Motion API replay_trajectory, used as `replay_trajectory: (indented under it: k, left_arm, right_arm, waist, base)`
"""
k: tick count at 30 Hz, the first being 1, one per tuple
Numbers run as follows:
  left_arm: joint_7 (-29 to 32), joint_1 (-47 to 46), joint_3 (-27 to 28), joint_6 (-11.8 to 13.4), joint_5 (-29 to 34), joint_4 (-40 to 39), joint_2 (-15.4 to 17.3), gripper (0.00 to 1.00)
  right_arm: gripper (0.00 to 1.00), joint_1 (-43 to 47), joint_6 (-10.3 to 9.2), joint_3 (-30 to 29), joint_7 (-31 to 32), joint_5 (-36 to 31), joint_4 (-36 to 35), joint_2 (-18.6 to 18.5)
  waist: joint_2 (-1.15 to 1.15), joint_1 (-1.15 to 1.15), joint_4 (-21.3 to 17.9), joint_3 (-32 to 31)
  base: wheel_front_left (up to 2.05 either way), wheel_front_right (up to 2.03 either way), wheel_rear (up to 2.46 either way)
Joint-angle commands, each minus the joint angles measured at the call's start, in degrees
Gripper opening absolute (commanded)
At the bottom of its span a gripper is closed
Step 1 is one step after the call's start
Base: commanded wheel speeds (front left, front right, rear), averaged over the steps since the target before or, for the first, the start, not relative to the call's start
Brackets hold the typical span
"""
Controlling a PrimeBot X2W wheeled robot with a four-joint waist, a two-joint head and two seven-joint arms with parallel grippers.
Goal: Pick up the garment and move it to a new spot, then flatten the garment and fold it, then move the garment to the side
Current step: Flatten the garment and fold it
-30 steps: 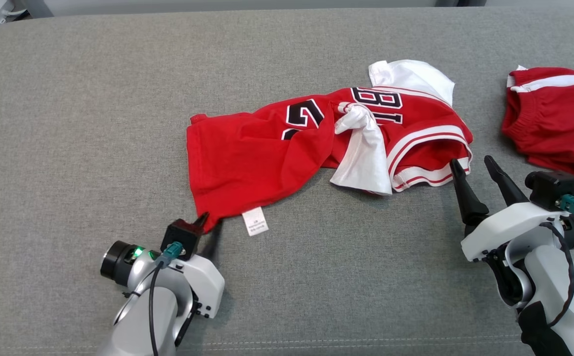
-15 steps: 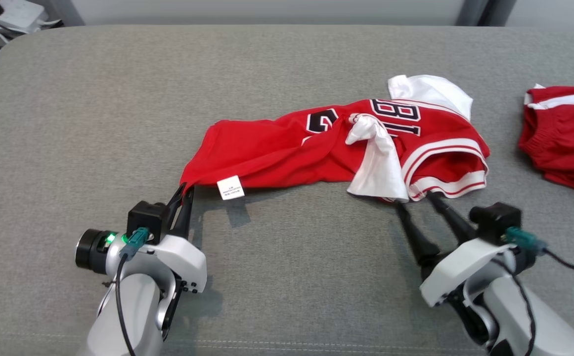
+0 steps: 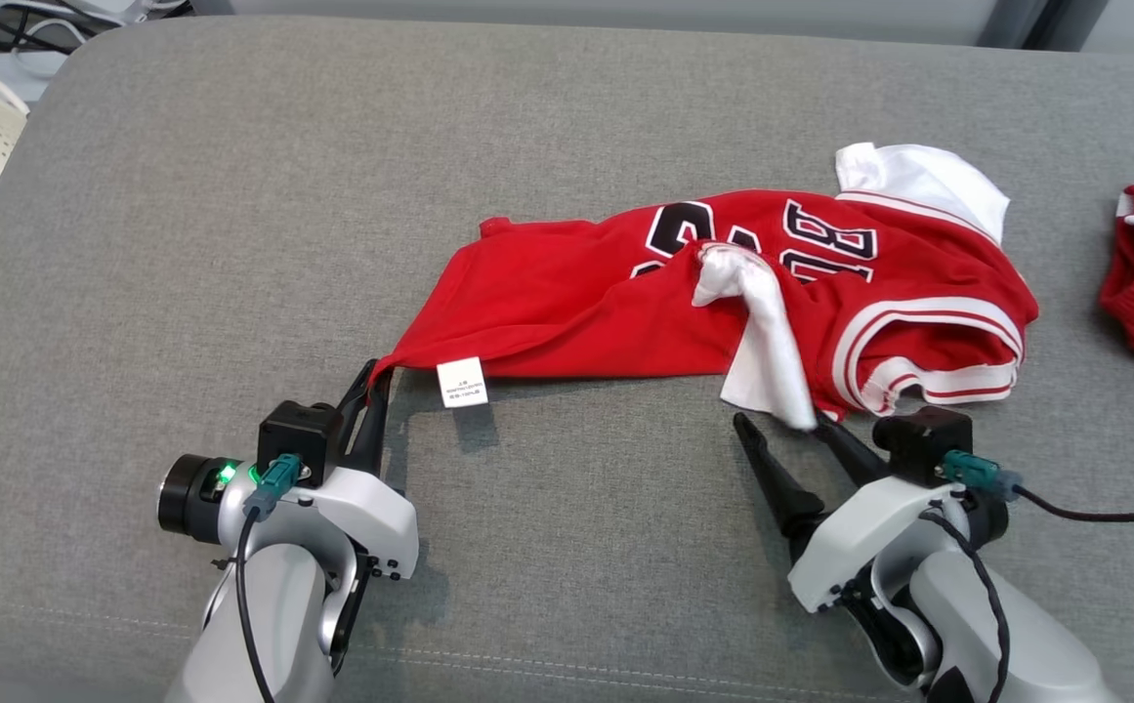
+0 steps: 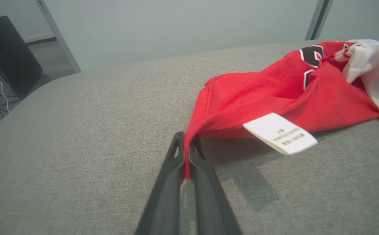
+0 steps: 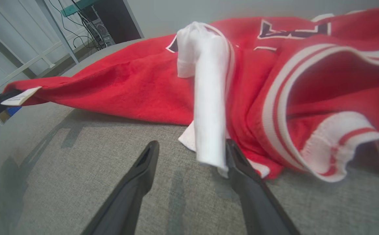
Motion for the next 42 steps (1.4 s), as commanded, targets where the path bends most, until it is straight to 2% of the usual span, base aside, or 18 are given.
replay_trajectory:
  k: [1,3,8,9,10,12,17,26,31,32,33,34,38,39,42]
  left_arm:
    - [-0.34,-1.08,1.82,-0.09,0.24,-1.48,1.29,0.00]
    - [-0.34,-1.19,1.63,-0.32,0.42,-1.43,1.01,0.00]
    - [-0.34,-1.45,0.88,-0.84,0.83,-1.19,0.50,0.00]
    - [-0.34,-1.44,0.75,-0.87,0.88,-1.17,0.42,0.00]
    - [-0.34,-1.38,0.63,-0.94,0.87,-1.11,0.36,0.00]
    - [-0.34,-1.29,0.50,-0.97,0.80,-1.06,0.26,0.00]
    - [-0.34,-0.35,1.09,-0.72,0.47,-0.75,0.11,0.00]
    - [-0.34,1.25,3.01,-0.80,1.10,-0.11,0.15,0.00]
    - [-0.34,0.83,2.91,-1.23,1.70,-0.04,0.13,0.00]
    - [-0.34,0.67,2.80,-1.31,1.77,0.05,0.12,0.00]
    - [-0.34,0.52,2.65,-1.38,1.84,0.23,0.10,0.00]
    - [-0.34,0.31,2.50,-1.48,1.84,0.46,0.09,0.00]
    - [-0.34,-0.40,1.67,-1.64,1.85,1.25,0.04,0.00]
    - [-0.34,-0.48,1.33,-1.61,1.61,1.62,0.02,0.00]
    - [-0.34,-0.47,0.48,-1.59,1.00,1.79,0.01,0.00]
  right_arm:
    - [1.00,-0.30,0.24,0.88,-0.69,0.92,-1.19,0.08]
    - [1.00,-0.53,0.24,1.27,-0.71,3.60,-1.24,0.28]
    - [1.00,-2.27,0.24,1.85,-0.78,5.20,1.15,0.35]
    - [0.92,-2.64,0.24,1.84,-0.80,4.91,1.96,0.41]
    - [0.67,-3.12,0.24,1.87,-0.81,4.25,2.52,0.45]
    - [0.00,-3.73,0.24,1.06,-0.82,3.45,2.81,0.74]
    - [0.00,-3.90,0.24,-2.56,-0.83,3.54,-2.29,-1.54]
    - [0.00,-1.49,0.24,-8.24,0.02,6.52,-12.03,-11.82]
    - [0.00,-0.99,0.24,-9.54,4.71,8.26,-14.16,-13.41]
    - [0.21,-1.38,0.24,-9.43,6.96,8.55,-13.55,-13.61]
    - [0.52,-2.69,0.24,-9.18,8.01,7.40,-12.86,-14.11]
    - [1.00,-4.53,0.24,-9.56,7.55,6.23,-12.15,-14.07]
    - [1.00,-12.56,0.24,-12.20,2.32,0.66,-6.43,-11.51]
    - [1.00,-15.17,0.24,-13.61,1.09,-2.64,-1.82,-9.74]
    - [1.00,-16.06,0.24,-13.45,0.30,-4.74,2.23,-7.03]
  waist:
    - [0.00,0.00,0.21,0.19]
    - [0.00,0.00,0.43,0.43]
    - [0.00,0.00,0.84,0.83]
    - [0.00,0.00,0.87,0.84]
    - [0.00,0.00,0.89,0.83]
    - [0.00,0.00,0.88,0.82]
    - [0.00,0.00,0.02,-0.25]
    - [0.00,0.00,-1.89,-2.06]
    - [0.00,0.00,-1.48,-1.40]
    - [0.00,0.00,-1.33,-1.10]
    - [0.00,0.00,-1.19,-0.75]
    - [0.00,0.00,-1.00,-0.29]
    - [0.00,0.00,-0.22,0.68]
    - [0.00,0.00,0.05,0.78]
    - [0.00,0.00,0.19,0.65]
  base:
    - [0.00,0.00,0.00]
    - [0.00,0.00,0.00]
    - [0.00,0.00,0.00]
    - [0.00,0.00,0.00]
    - [0.00,0.00,0.00]
    - [0.00,0.00,0.00]
    - [0.00,0.00,0.00]
    - [0.00,0.00,0.00]
    - [0.00,0.00,0.00]
    - [0.00,0.00,0.00]
    - [0.00,0.00,0.00]
    - [0.00,0.00,0.00]
    - [0.00,0.00,0.00]
    - [0.00,0.00,0.00]
    - [0.00,0.00,0.00]
